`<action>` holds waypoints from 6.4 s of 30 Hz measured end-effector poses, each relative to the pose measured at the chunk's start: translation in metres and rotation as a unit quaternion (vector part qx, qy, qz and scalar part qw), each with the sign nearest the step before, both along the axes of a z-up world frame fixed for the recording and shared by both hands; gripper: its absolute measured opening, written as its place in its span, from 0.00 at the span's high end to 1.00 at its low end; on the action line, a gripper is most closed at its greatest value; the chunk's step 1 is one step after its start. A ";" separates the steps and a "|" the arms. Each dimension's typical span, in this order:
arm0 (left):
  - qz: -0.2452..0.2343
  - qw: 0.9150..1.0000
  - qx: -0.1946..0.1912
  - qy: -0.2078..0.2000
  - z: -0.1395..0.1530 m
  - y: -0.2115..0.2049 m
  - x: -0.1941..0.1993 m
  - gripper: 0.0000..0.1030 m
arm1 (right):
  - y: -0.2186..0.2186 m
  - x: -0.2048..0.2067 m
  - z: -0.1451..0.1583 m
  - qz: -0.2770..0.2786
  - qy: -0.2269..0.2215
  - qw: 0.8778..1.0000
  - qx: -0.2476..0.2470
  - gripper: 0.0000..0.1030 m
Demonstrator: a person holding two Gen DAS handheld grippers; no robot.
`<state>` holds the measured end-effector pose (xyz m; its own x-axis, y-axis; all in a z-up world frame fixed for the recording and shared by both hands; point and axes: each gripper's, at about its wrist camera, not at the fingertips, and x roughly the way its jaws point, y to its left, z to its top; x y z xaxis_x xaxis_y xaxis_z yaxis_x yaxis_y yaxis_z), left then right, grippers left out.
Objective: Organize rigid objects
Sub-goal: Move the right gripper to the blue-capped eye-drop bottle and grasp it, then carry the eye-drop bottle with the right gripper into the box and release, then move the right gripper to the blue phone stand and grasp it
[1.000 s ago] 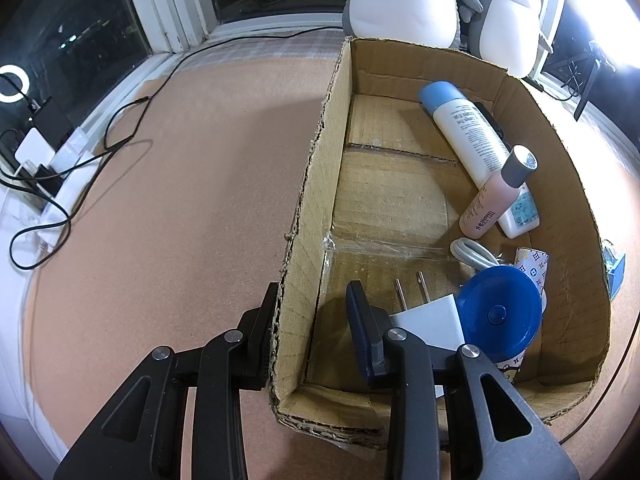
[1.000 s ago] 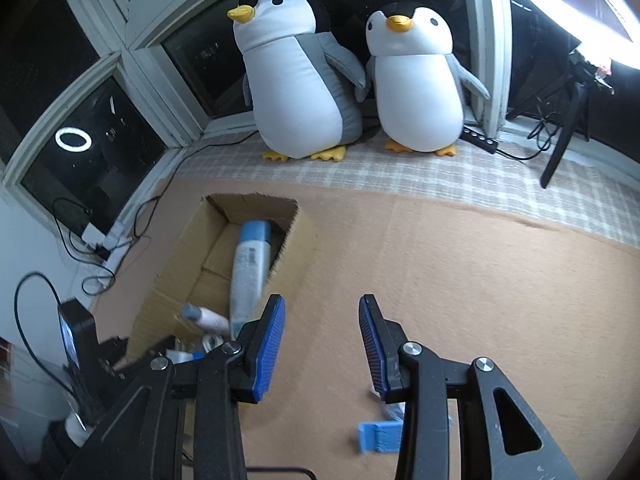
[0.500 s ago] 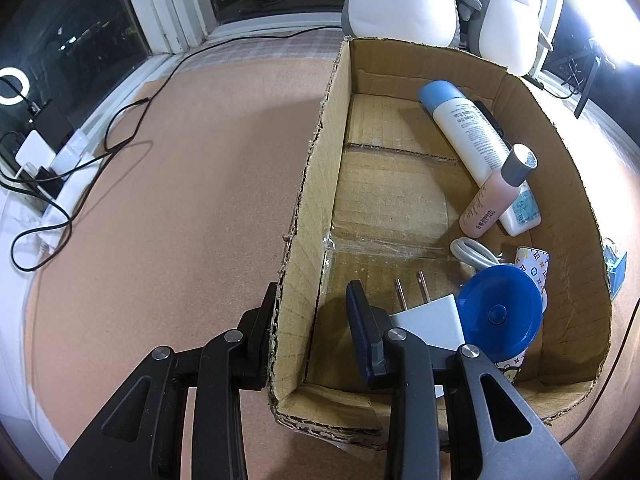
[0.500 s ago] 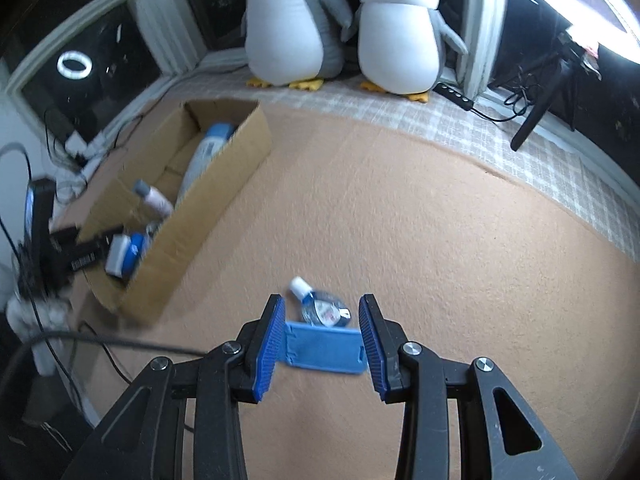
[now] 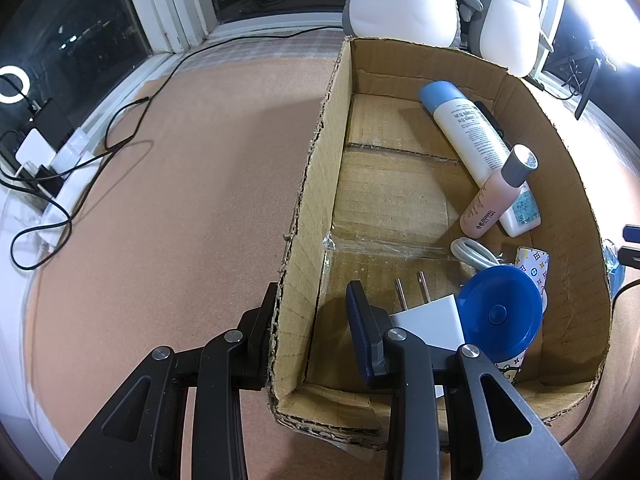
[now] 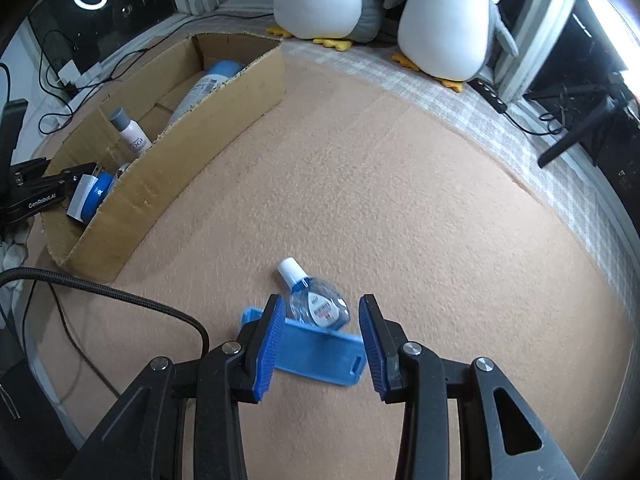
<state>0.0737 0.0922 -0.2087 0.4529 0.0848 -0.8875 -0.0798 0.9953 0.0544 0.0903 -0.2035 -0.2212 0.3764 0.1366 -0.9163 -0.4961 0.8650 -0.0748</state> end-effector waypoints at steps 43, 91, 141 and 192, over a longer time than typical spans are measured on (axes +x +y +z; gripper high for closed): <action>0.001 1.000 0.000 0.000 -0.001 -0.001 0.000 0.70 | -0.002 0.029 -0.025 -0.009 0.061 0.998 -0.022 0.72; 0.002 1.000 0.000 0.000 -0.003 -0.005 0.000 0.70 | 0.116 0.091 0.041 -0.086 -0.005 0.982 0.168 0.72; -0.016 1.000 0.023 0.001 0.000 -0.010 -0.002 0.70 | 0.022 -0.041 0.136 -0.126 -0.100 0.969 0.186 0.65; 0.005 1.000 0.026 -0.001 0.000 -0.012 -0.003 0.70 | 0.015 -0.050 -0.036 0.159 -0.057 0.977 -0.127 0.41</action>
